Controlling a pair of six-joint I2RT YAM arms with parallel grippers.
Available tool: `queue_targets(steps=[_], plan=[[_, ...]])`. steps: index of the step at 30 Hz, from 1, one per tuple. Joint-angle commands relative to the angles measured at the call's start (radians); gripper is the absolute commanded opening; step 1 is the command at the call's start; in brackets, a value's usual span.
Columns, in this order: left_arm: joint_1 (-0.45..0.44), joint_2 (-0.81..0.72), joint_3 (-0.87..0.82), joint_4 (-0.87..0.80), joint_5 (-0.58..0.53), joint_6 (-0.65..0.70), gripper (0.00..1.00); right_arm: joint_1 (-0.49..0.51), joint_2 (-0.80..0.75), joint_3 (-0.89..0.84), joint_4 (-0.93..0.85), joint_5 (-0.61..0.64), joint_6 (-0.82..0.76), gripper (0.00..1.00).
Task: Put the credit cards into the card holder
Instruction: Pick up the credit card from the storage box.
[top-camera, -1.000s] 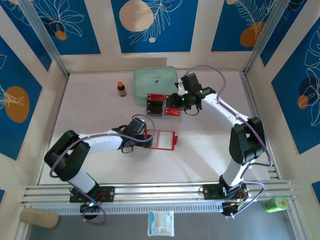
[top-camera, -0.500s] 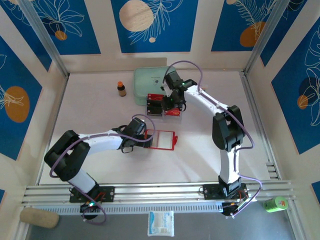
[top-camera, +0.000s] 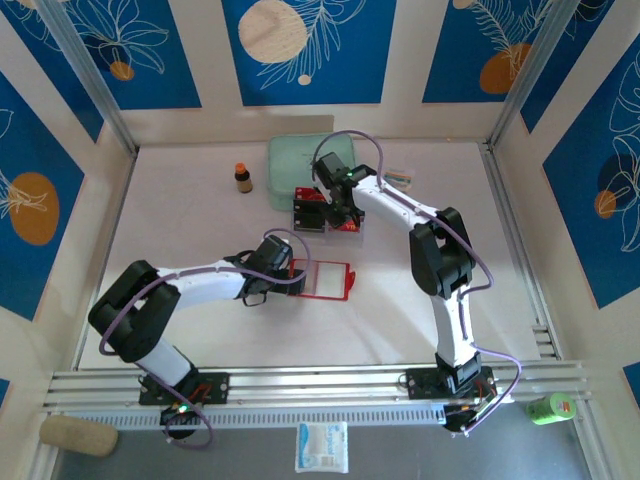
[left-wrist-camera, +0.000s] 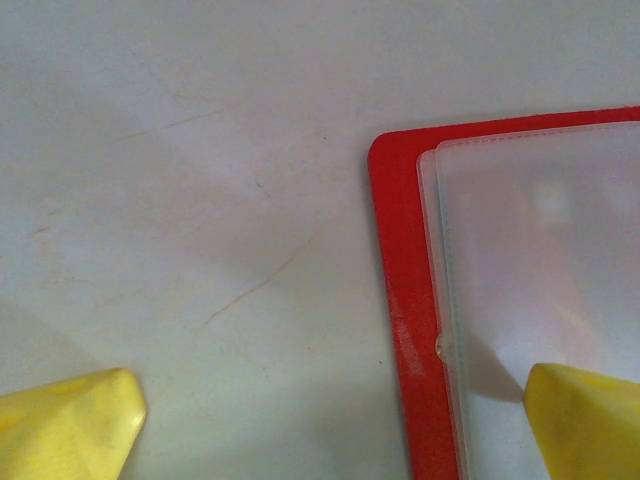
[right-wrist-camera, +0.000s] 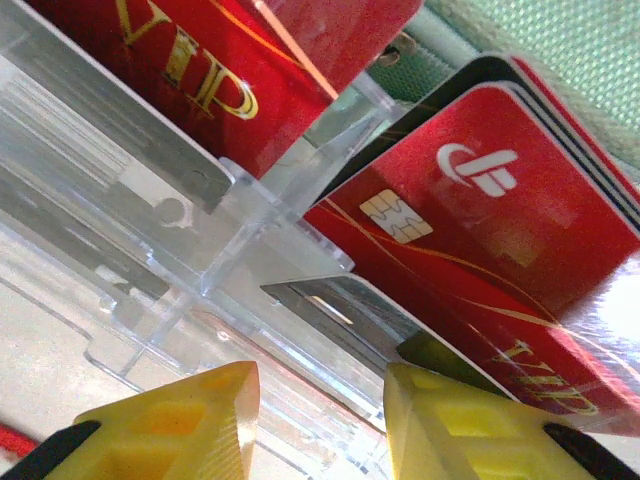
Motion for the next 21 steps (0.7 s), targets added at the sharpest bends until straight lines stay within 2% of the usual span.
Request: queue_targets(steps=[1, 6, 10, 16, 21], plan=[[0.008, 0.009, -0.028, -0.032, 0.0, -0.012, 1.0, 0.009, 0.028, 0.028, -0.004, 0.044, -0.046, 0.38], [0.008, 0.011, -0.026, -0.032, 0.0, -0.013, 1.0, 0.015, 0.023, 0.004, 0.008, 0.029, -0.073, 0.32], [0.009, 0.012, -0.024, -0.031, 0.002, -0.012, 1.0, 0.021, -0.005, -0.031, 0.032, -0.018, -0.095, 0.23], [0.008, 0.013, -0.024, -0.032, 0.001, -0.013, 1.0, 0.027, -0.041, -0.067, 0.053, -0.026, -0.117, 0.1], [0.008, 0.012, -0.025, -0.031, 0.002, -0.013, 1.0, 0.032, -0.065, -0.085, 0.069, -0.033, -0.132, 0.05]])
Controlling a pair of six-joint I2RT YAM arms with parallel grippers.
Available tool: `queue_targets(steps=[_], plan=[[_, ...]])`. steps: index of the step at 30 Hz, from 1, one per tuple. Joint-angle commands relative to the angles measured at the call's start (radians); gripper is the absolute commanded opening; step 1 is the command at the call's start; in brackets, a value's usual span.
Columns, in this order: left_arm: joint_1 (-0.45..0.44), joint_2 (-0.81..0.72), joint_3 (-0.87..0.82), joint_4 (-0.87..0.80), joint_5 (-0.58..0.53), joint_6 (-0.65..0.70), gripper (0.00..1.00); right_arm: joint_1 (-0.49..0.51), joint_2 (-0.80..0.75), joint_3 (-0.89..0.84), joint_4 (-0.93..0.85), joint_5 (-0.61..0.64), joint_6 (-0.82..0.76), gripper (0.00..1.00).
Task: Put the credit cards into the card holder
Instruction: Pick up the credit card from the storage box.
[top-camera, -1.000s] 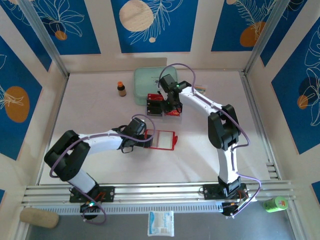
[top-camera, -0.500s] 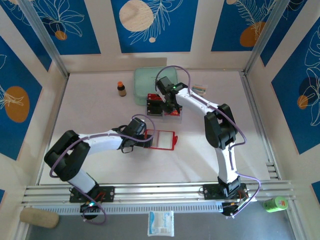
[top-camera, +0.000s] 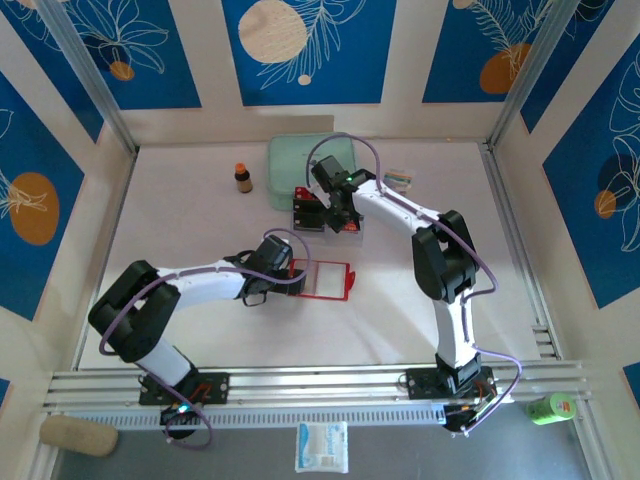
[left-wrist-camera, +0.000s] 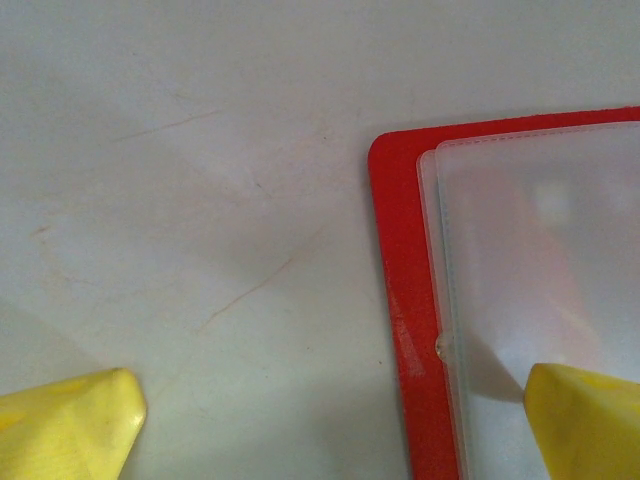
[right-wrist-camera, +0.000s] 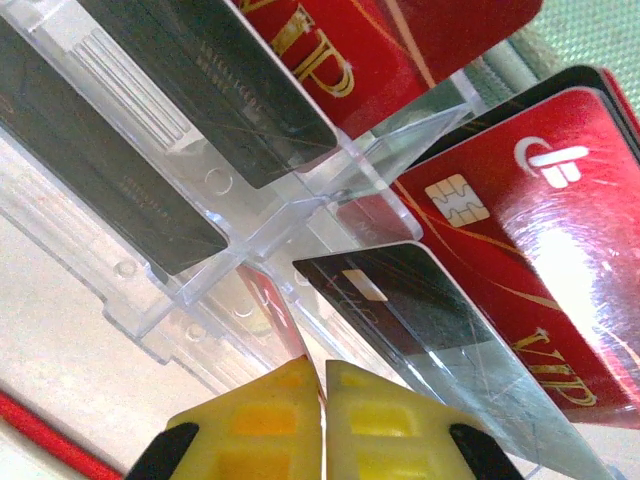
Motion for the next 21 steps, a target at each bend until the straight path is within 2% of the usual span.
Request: queue_targets(steps=[1, 6, 21], plan=[[0.007, 0.013, -0.025, -0.031, 0.002, -0.013, 1.0, 0.008, -0.021, -0.021, 0.017, -0.041, -0.008, 0.04], [0.008, 0.011, -0.023, -0.033, 0.003, -0.013, 1.0, 0.013, -0.029, -0.015, 0.013, -0.037, -0.027, 0.0], [0.007, 0.001, -0.028, -0.04, -0.004, -0.012, 1.0, 0.055, -0.193, -0.022, 0.032, -0.039, -0.046, 0.0]])
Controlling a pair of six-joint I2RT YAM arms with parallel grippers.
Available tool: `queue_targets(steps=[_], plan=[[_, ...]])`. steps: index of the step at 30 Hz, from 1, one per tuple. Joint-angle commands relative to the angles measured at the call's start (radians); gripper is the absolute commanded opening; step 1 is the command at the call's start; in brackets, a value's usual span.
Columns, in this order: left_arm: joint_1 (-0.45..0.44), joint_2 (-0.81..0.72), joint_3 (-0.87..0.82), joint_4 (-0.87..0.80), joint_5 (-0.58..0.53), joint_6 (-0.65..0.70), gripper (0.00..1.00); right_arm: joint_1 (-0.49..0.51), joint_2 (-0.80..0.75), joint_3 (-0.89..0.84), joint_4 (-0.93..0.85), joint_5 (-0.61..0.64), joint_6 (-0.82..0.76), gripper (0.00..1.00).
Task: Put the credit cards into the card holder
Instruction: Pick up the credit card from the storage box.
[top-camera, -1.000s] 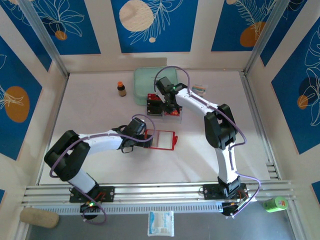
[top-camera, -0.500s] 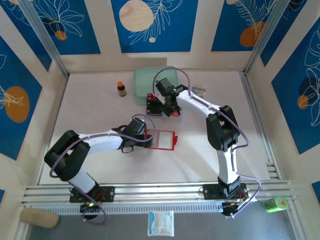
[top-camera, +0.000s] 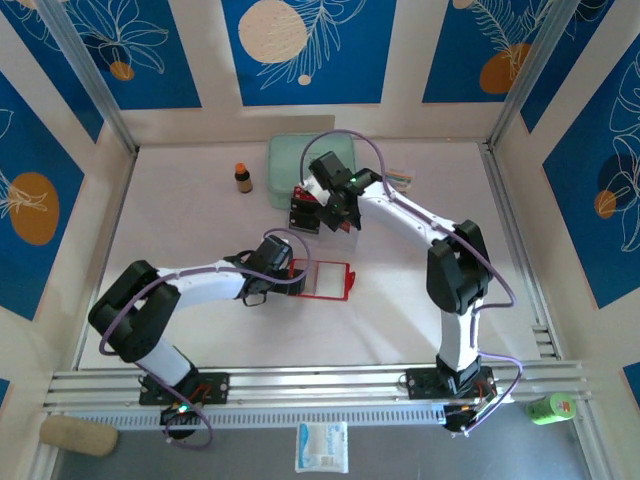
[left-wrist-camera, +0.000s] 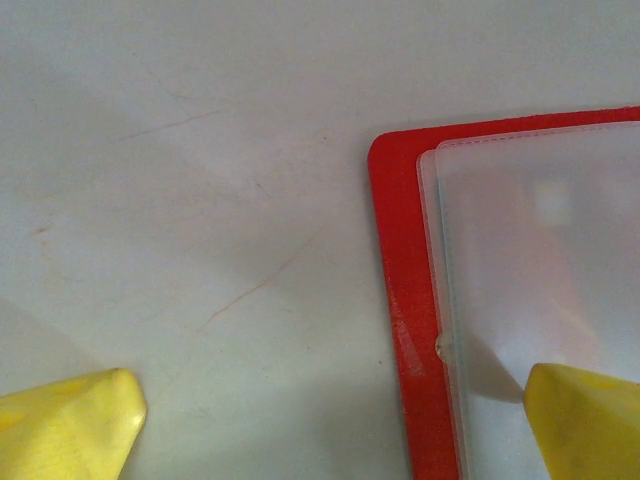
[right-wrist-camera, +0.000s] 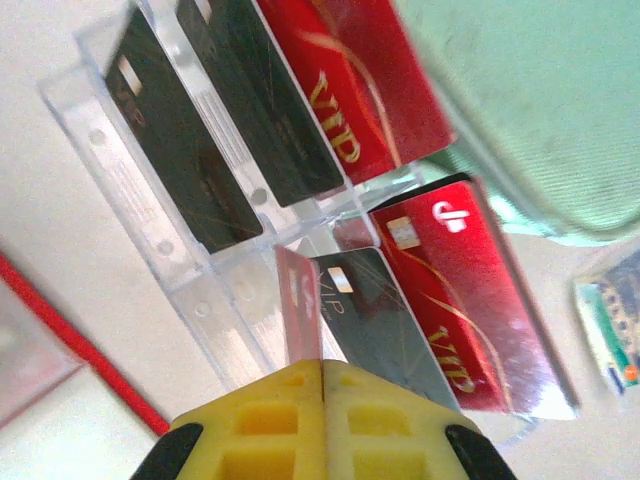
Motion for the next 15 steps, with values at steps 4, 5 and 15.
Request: queue_targets(steps=[4, 5, 15], plan=[[0.008, -0.006, -0.029, -0.048, -0.017, -0.016, 1.0, 0.011, -0.117, -0.02, 0.025, -0.08, 0.105, 0.0], [0.008, -0.008, -0.028, -0.05, -0.021, -0.017, 1.0, 0.009, -0.133, -0.029, 0.026, -0.102, 0.135, 0.0], [0.007, -0.014, -0.043, -0.067, -0.044, -0.026, 1.0, 0.005, -0.368, -0.38, 0.231, -0.366, 0.605, 0.0]])
